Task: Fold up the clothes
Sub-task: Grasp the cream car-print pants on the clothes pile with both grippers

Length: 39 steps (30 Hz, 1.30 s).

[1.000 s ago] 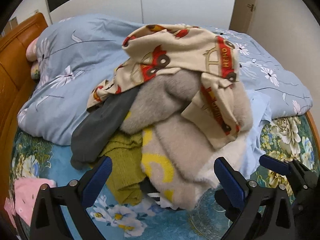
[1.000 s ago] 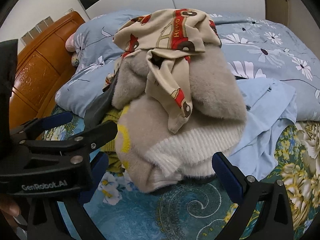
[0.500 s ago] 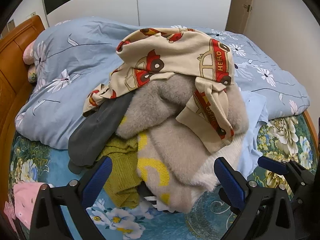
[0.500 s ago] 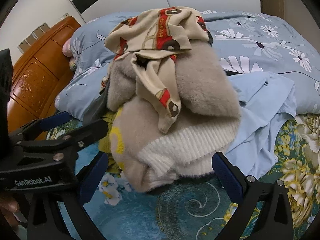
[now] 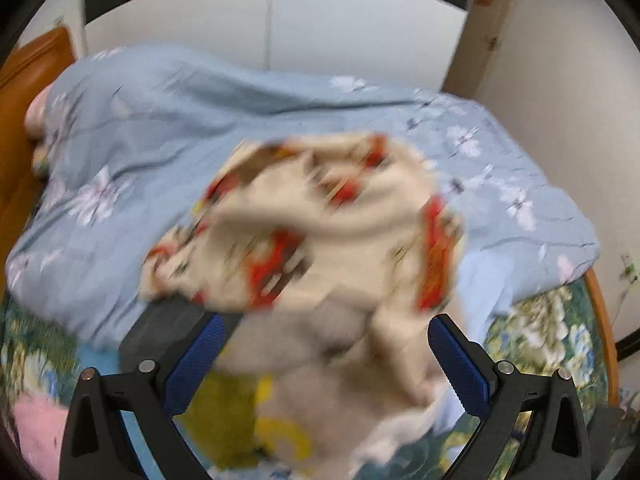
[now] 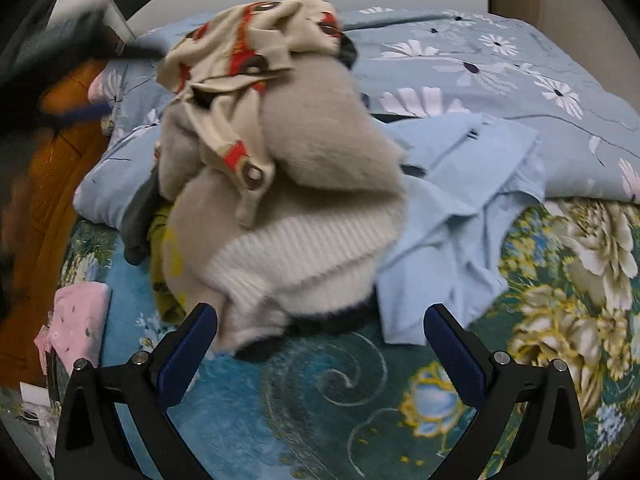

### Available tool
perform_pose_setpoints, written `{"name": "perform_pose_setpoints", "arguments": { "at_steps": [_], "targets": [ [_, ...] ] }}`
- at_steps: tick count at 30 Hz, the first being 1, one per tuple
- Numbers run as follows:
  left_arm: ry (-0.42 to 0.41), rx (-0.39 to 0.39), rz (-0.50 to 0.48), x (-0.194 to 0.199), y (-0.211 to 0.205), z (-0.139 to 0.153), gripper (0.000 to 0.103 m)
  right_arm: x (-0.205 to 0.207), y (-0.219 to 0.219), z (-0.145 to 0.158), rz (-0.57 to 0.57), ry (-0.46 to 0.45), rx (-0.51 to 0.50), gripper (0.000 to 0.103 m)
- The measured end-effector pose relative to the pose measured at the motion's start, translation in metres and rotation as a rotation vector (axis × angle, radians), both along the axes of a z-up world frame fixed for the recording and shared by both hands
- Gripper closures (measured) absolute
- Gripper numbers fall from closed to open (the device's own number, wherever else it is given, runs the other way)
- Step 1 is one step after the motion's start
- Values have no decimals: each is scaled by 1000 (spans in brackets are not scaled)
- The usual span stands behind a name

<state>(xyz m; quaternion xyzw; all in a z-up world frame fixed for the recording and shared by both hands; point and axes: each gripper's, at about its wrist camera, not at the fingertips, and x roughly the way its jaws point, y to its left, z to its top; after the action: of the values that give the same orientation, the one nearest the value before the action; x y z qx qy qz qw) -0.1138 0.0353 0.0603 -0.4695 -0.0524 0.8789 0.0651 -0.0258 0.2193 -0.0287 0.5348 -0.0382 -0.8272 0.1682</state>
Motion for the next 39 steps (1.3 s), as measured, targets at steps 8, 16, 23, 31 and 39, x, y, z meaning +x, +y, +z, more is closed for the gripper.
{"name": "perform_pose_setpoints", "arguments": {
  "at_steps": [8,16,23,31,39],
  "targets": [
    [-133,-5,11,-68,49,-15,49,22,32,18,-40,-41,56,0],
    [-52,-77,69,-56,47,32,98,49,89,47,-117,-9,64,0],
    [278,-55,-62,4,46,193,98,79,118,75,-199,9,11,0],
    [470,93,-250,80,91,322,98,116,132,121,-237,95,-38,0],
    [718,300,-374,159,97,442,98,151,165,173,-319,206,-35,0]
  ]
}}
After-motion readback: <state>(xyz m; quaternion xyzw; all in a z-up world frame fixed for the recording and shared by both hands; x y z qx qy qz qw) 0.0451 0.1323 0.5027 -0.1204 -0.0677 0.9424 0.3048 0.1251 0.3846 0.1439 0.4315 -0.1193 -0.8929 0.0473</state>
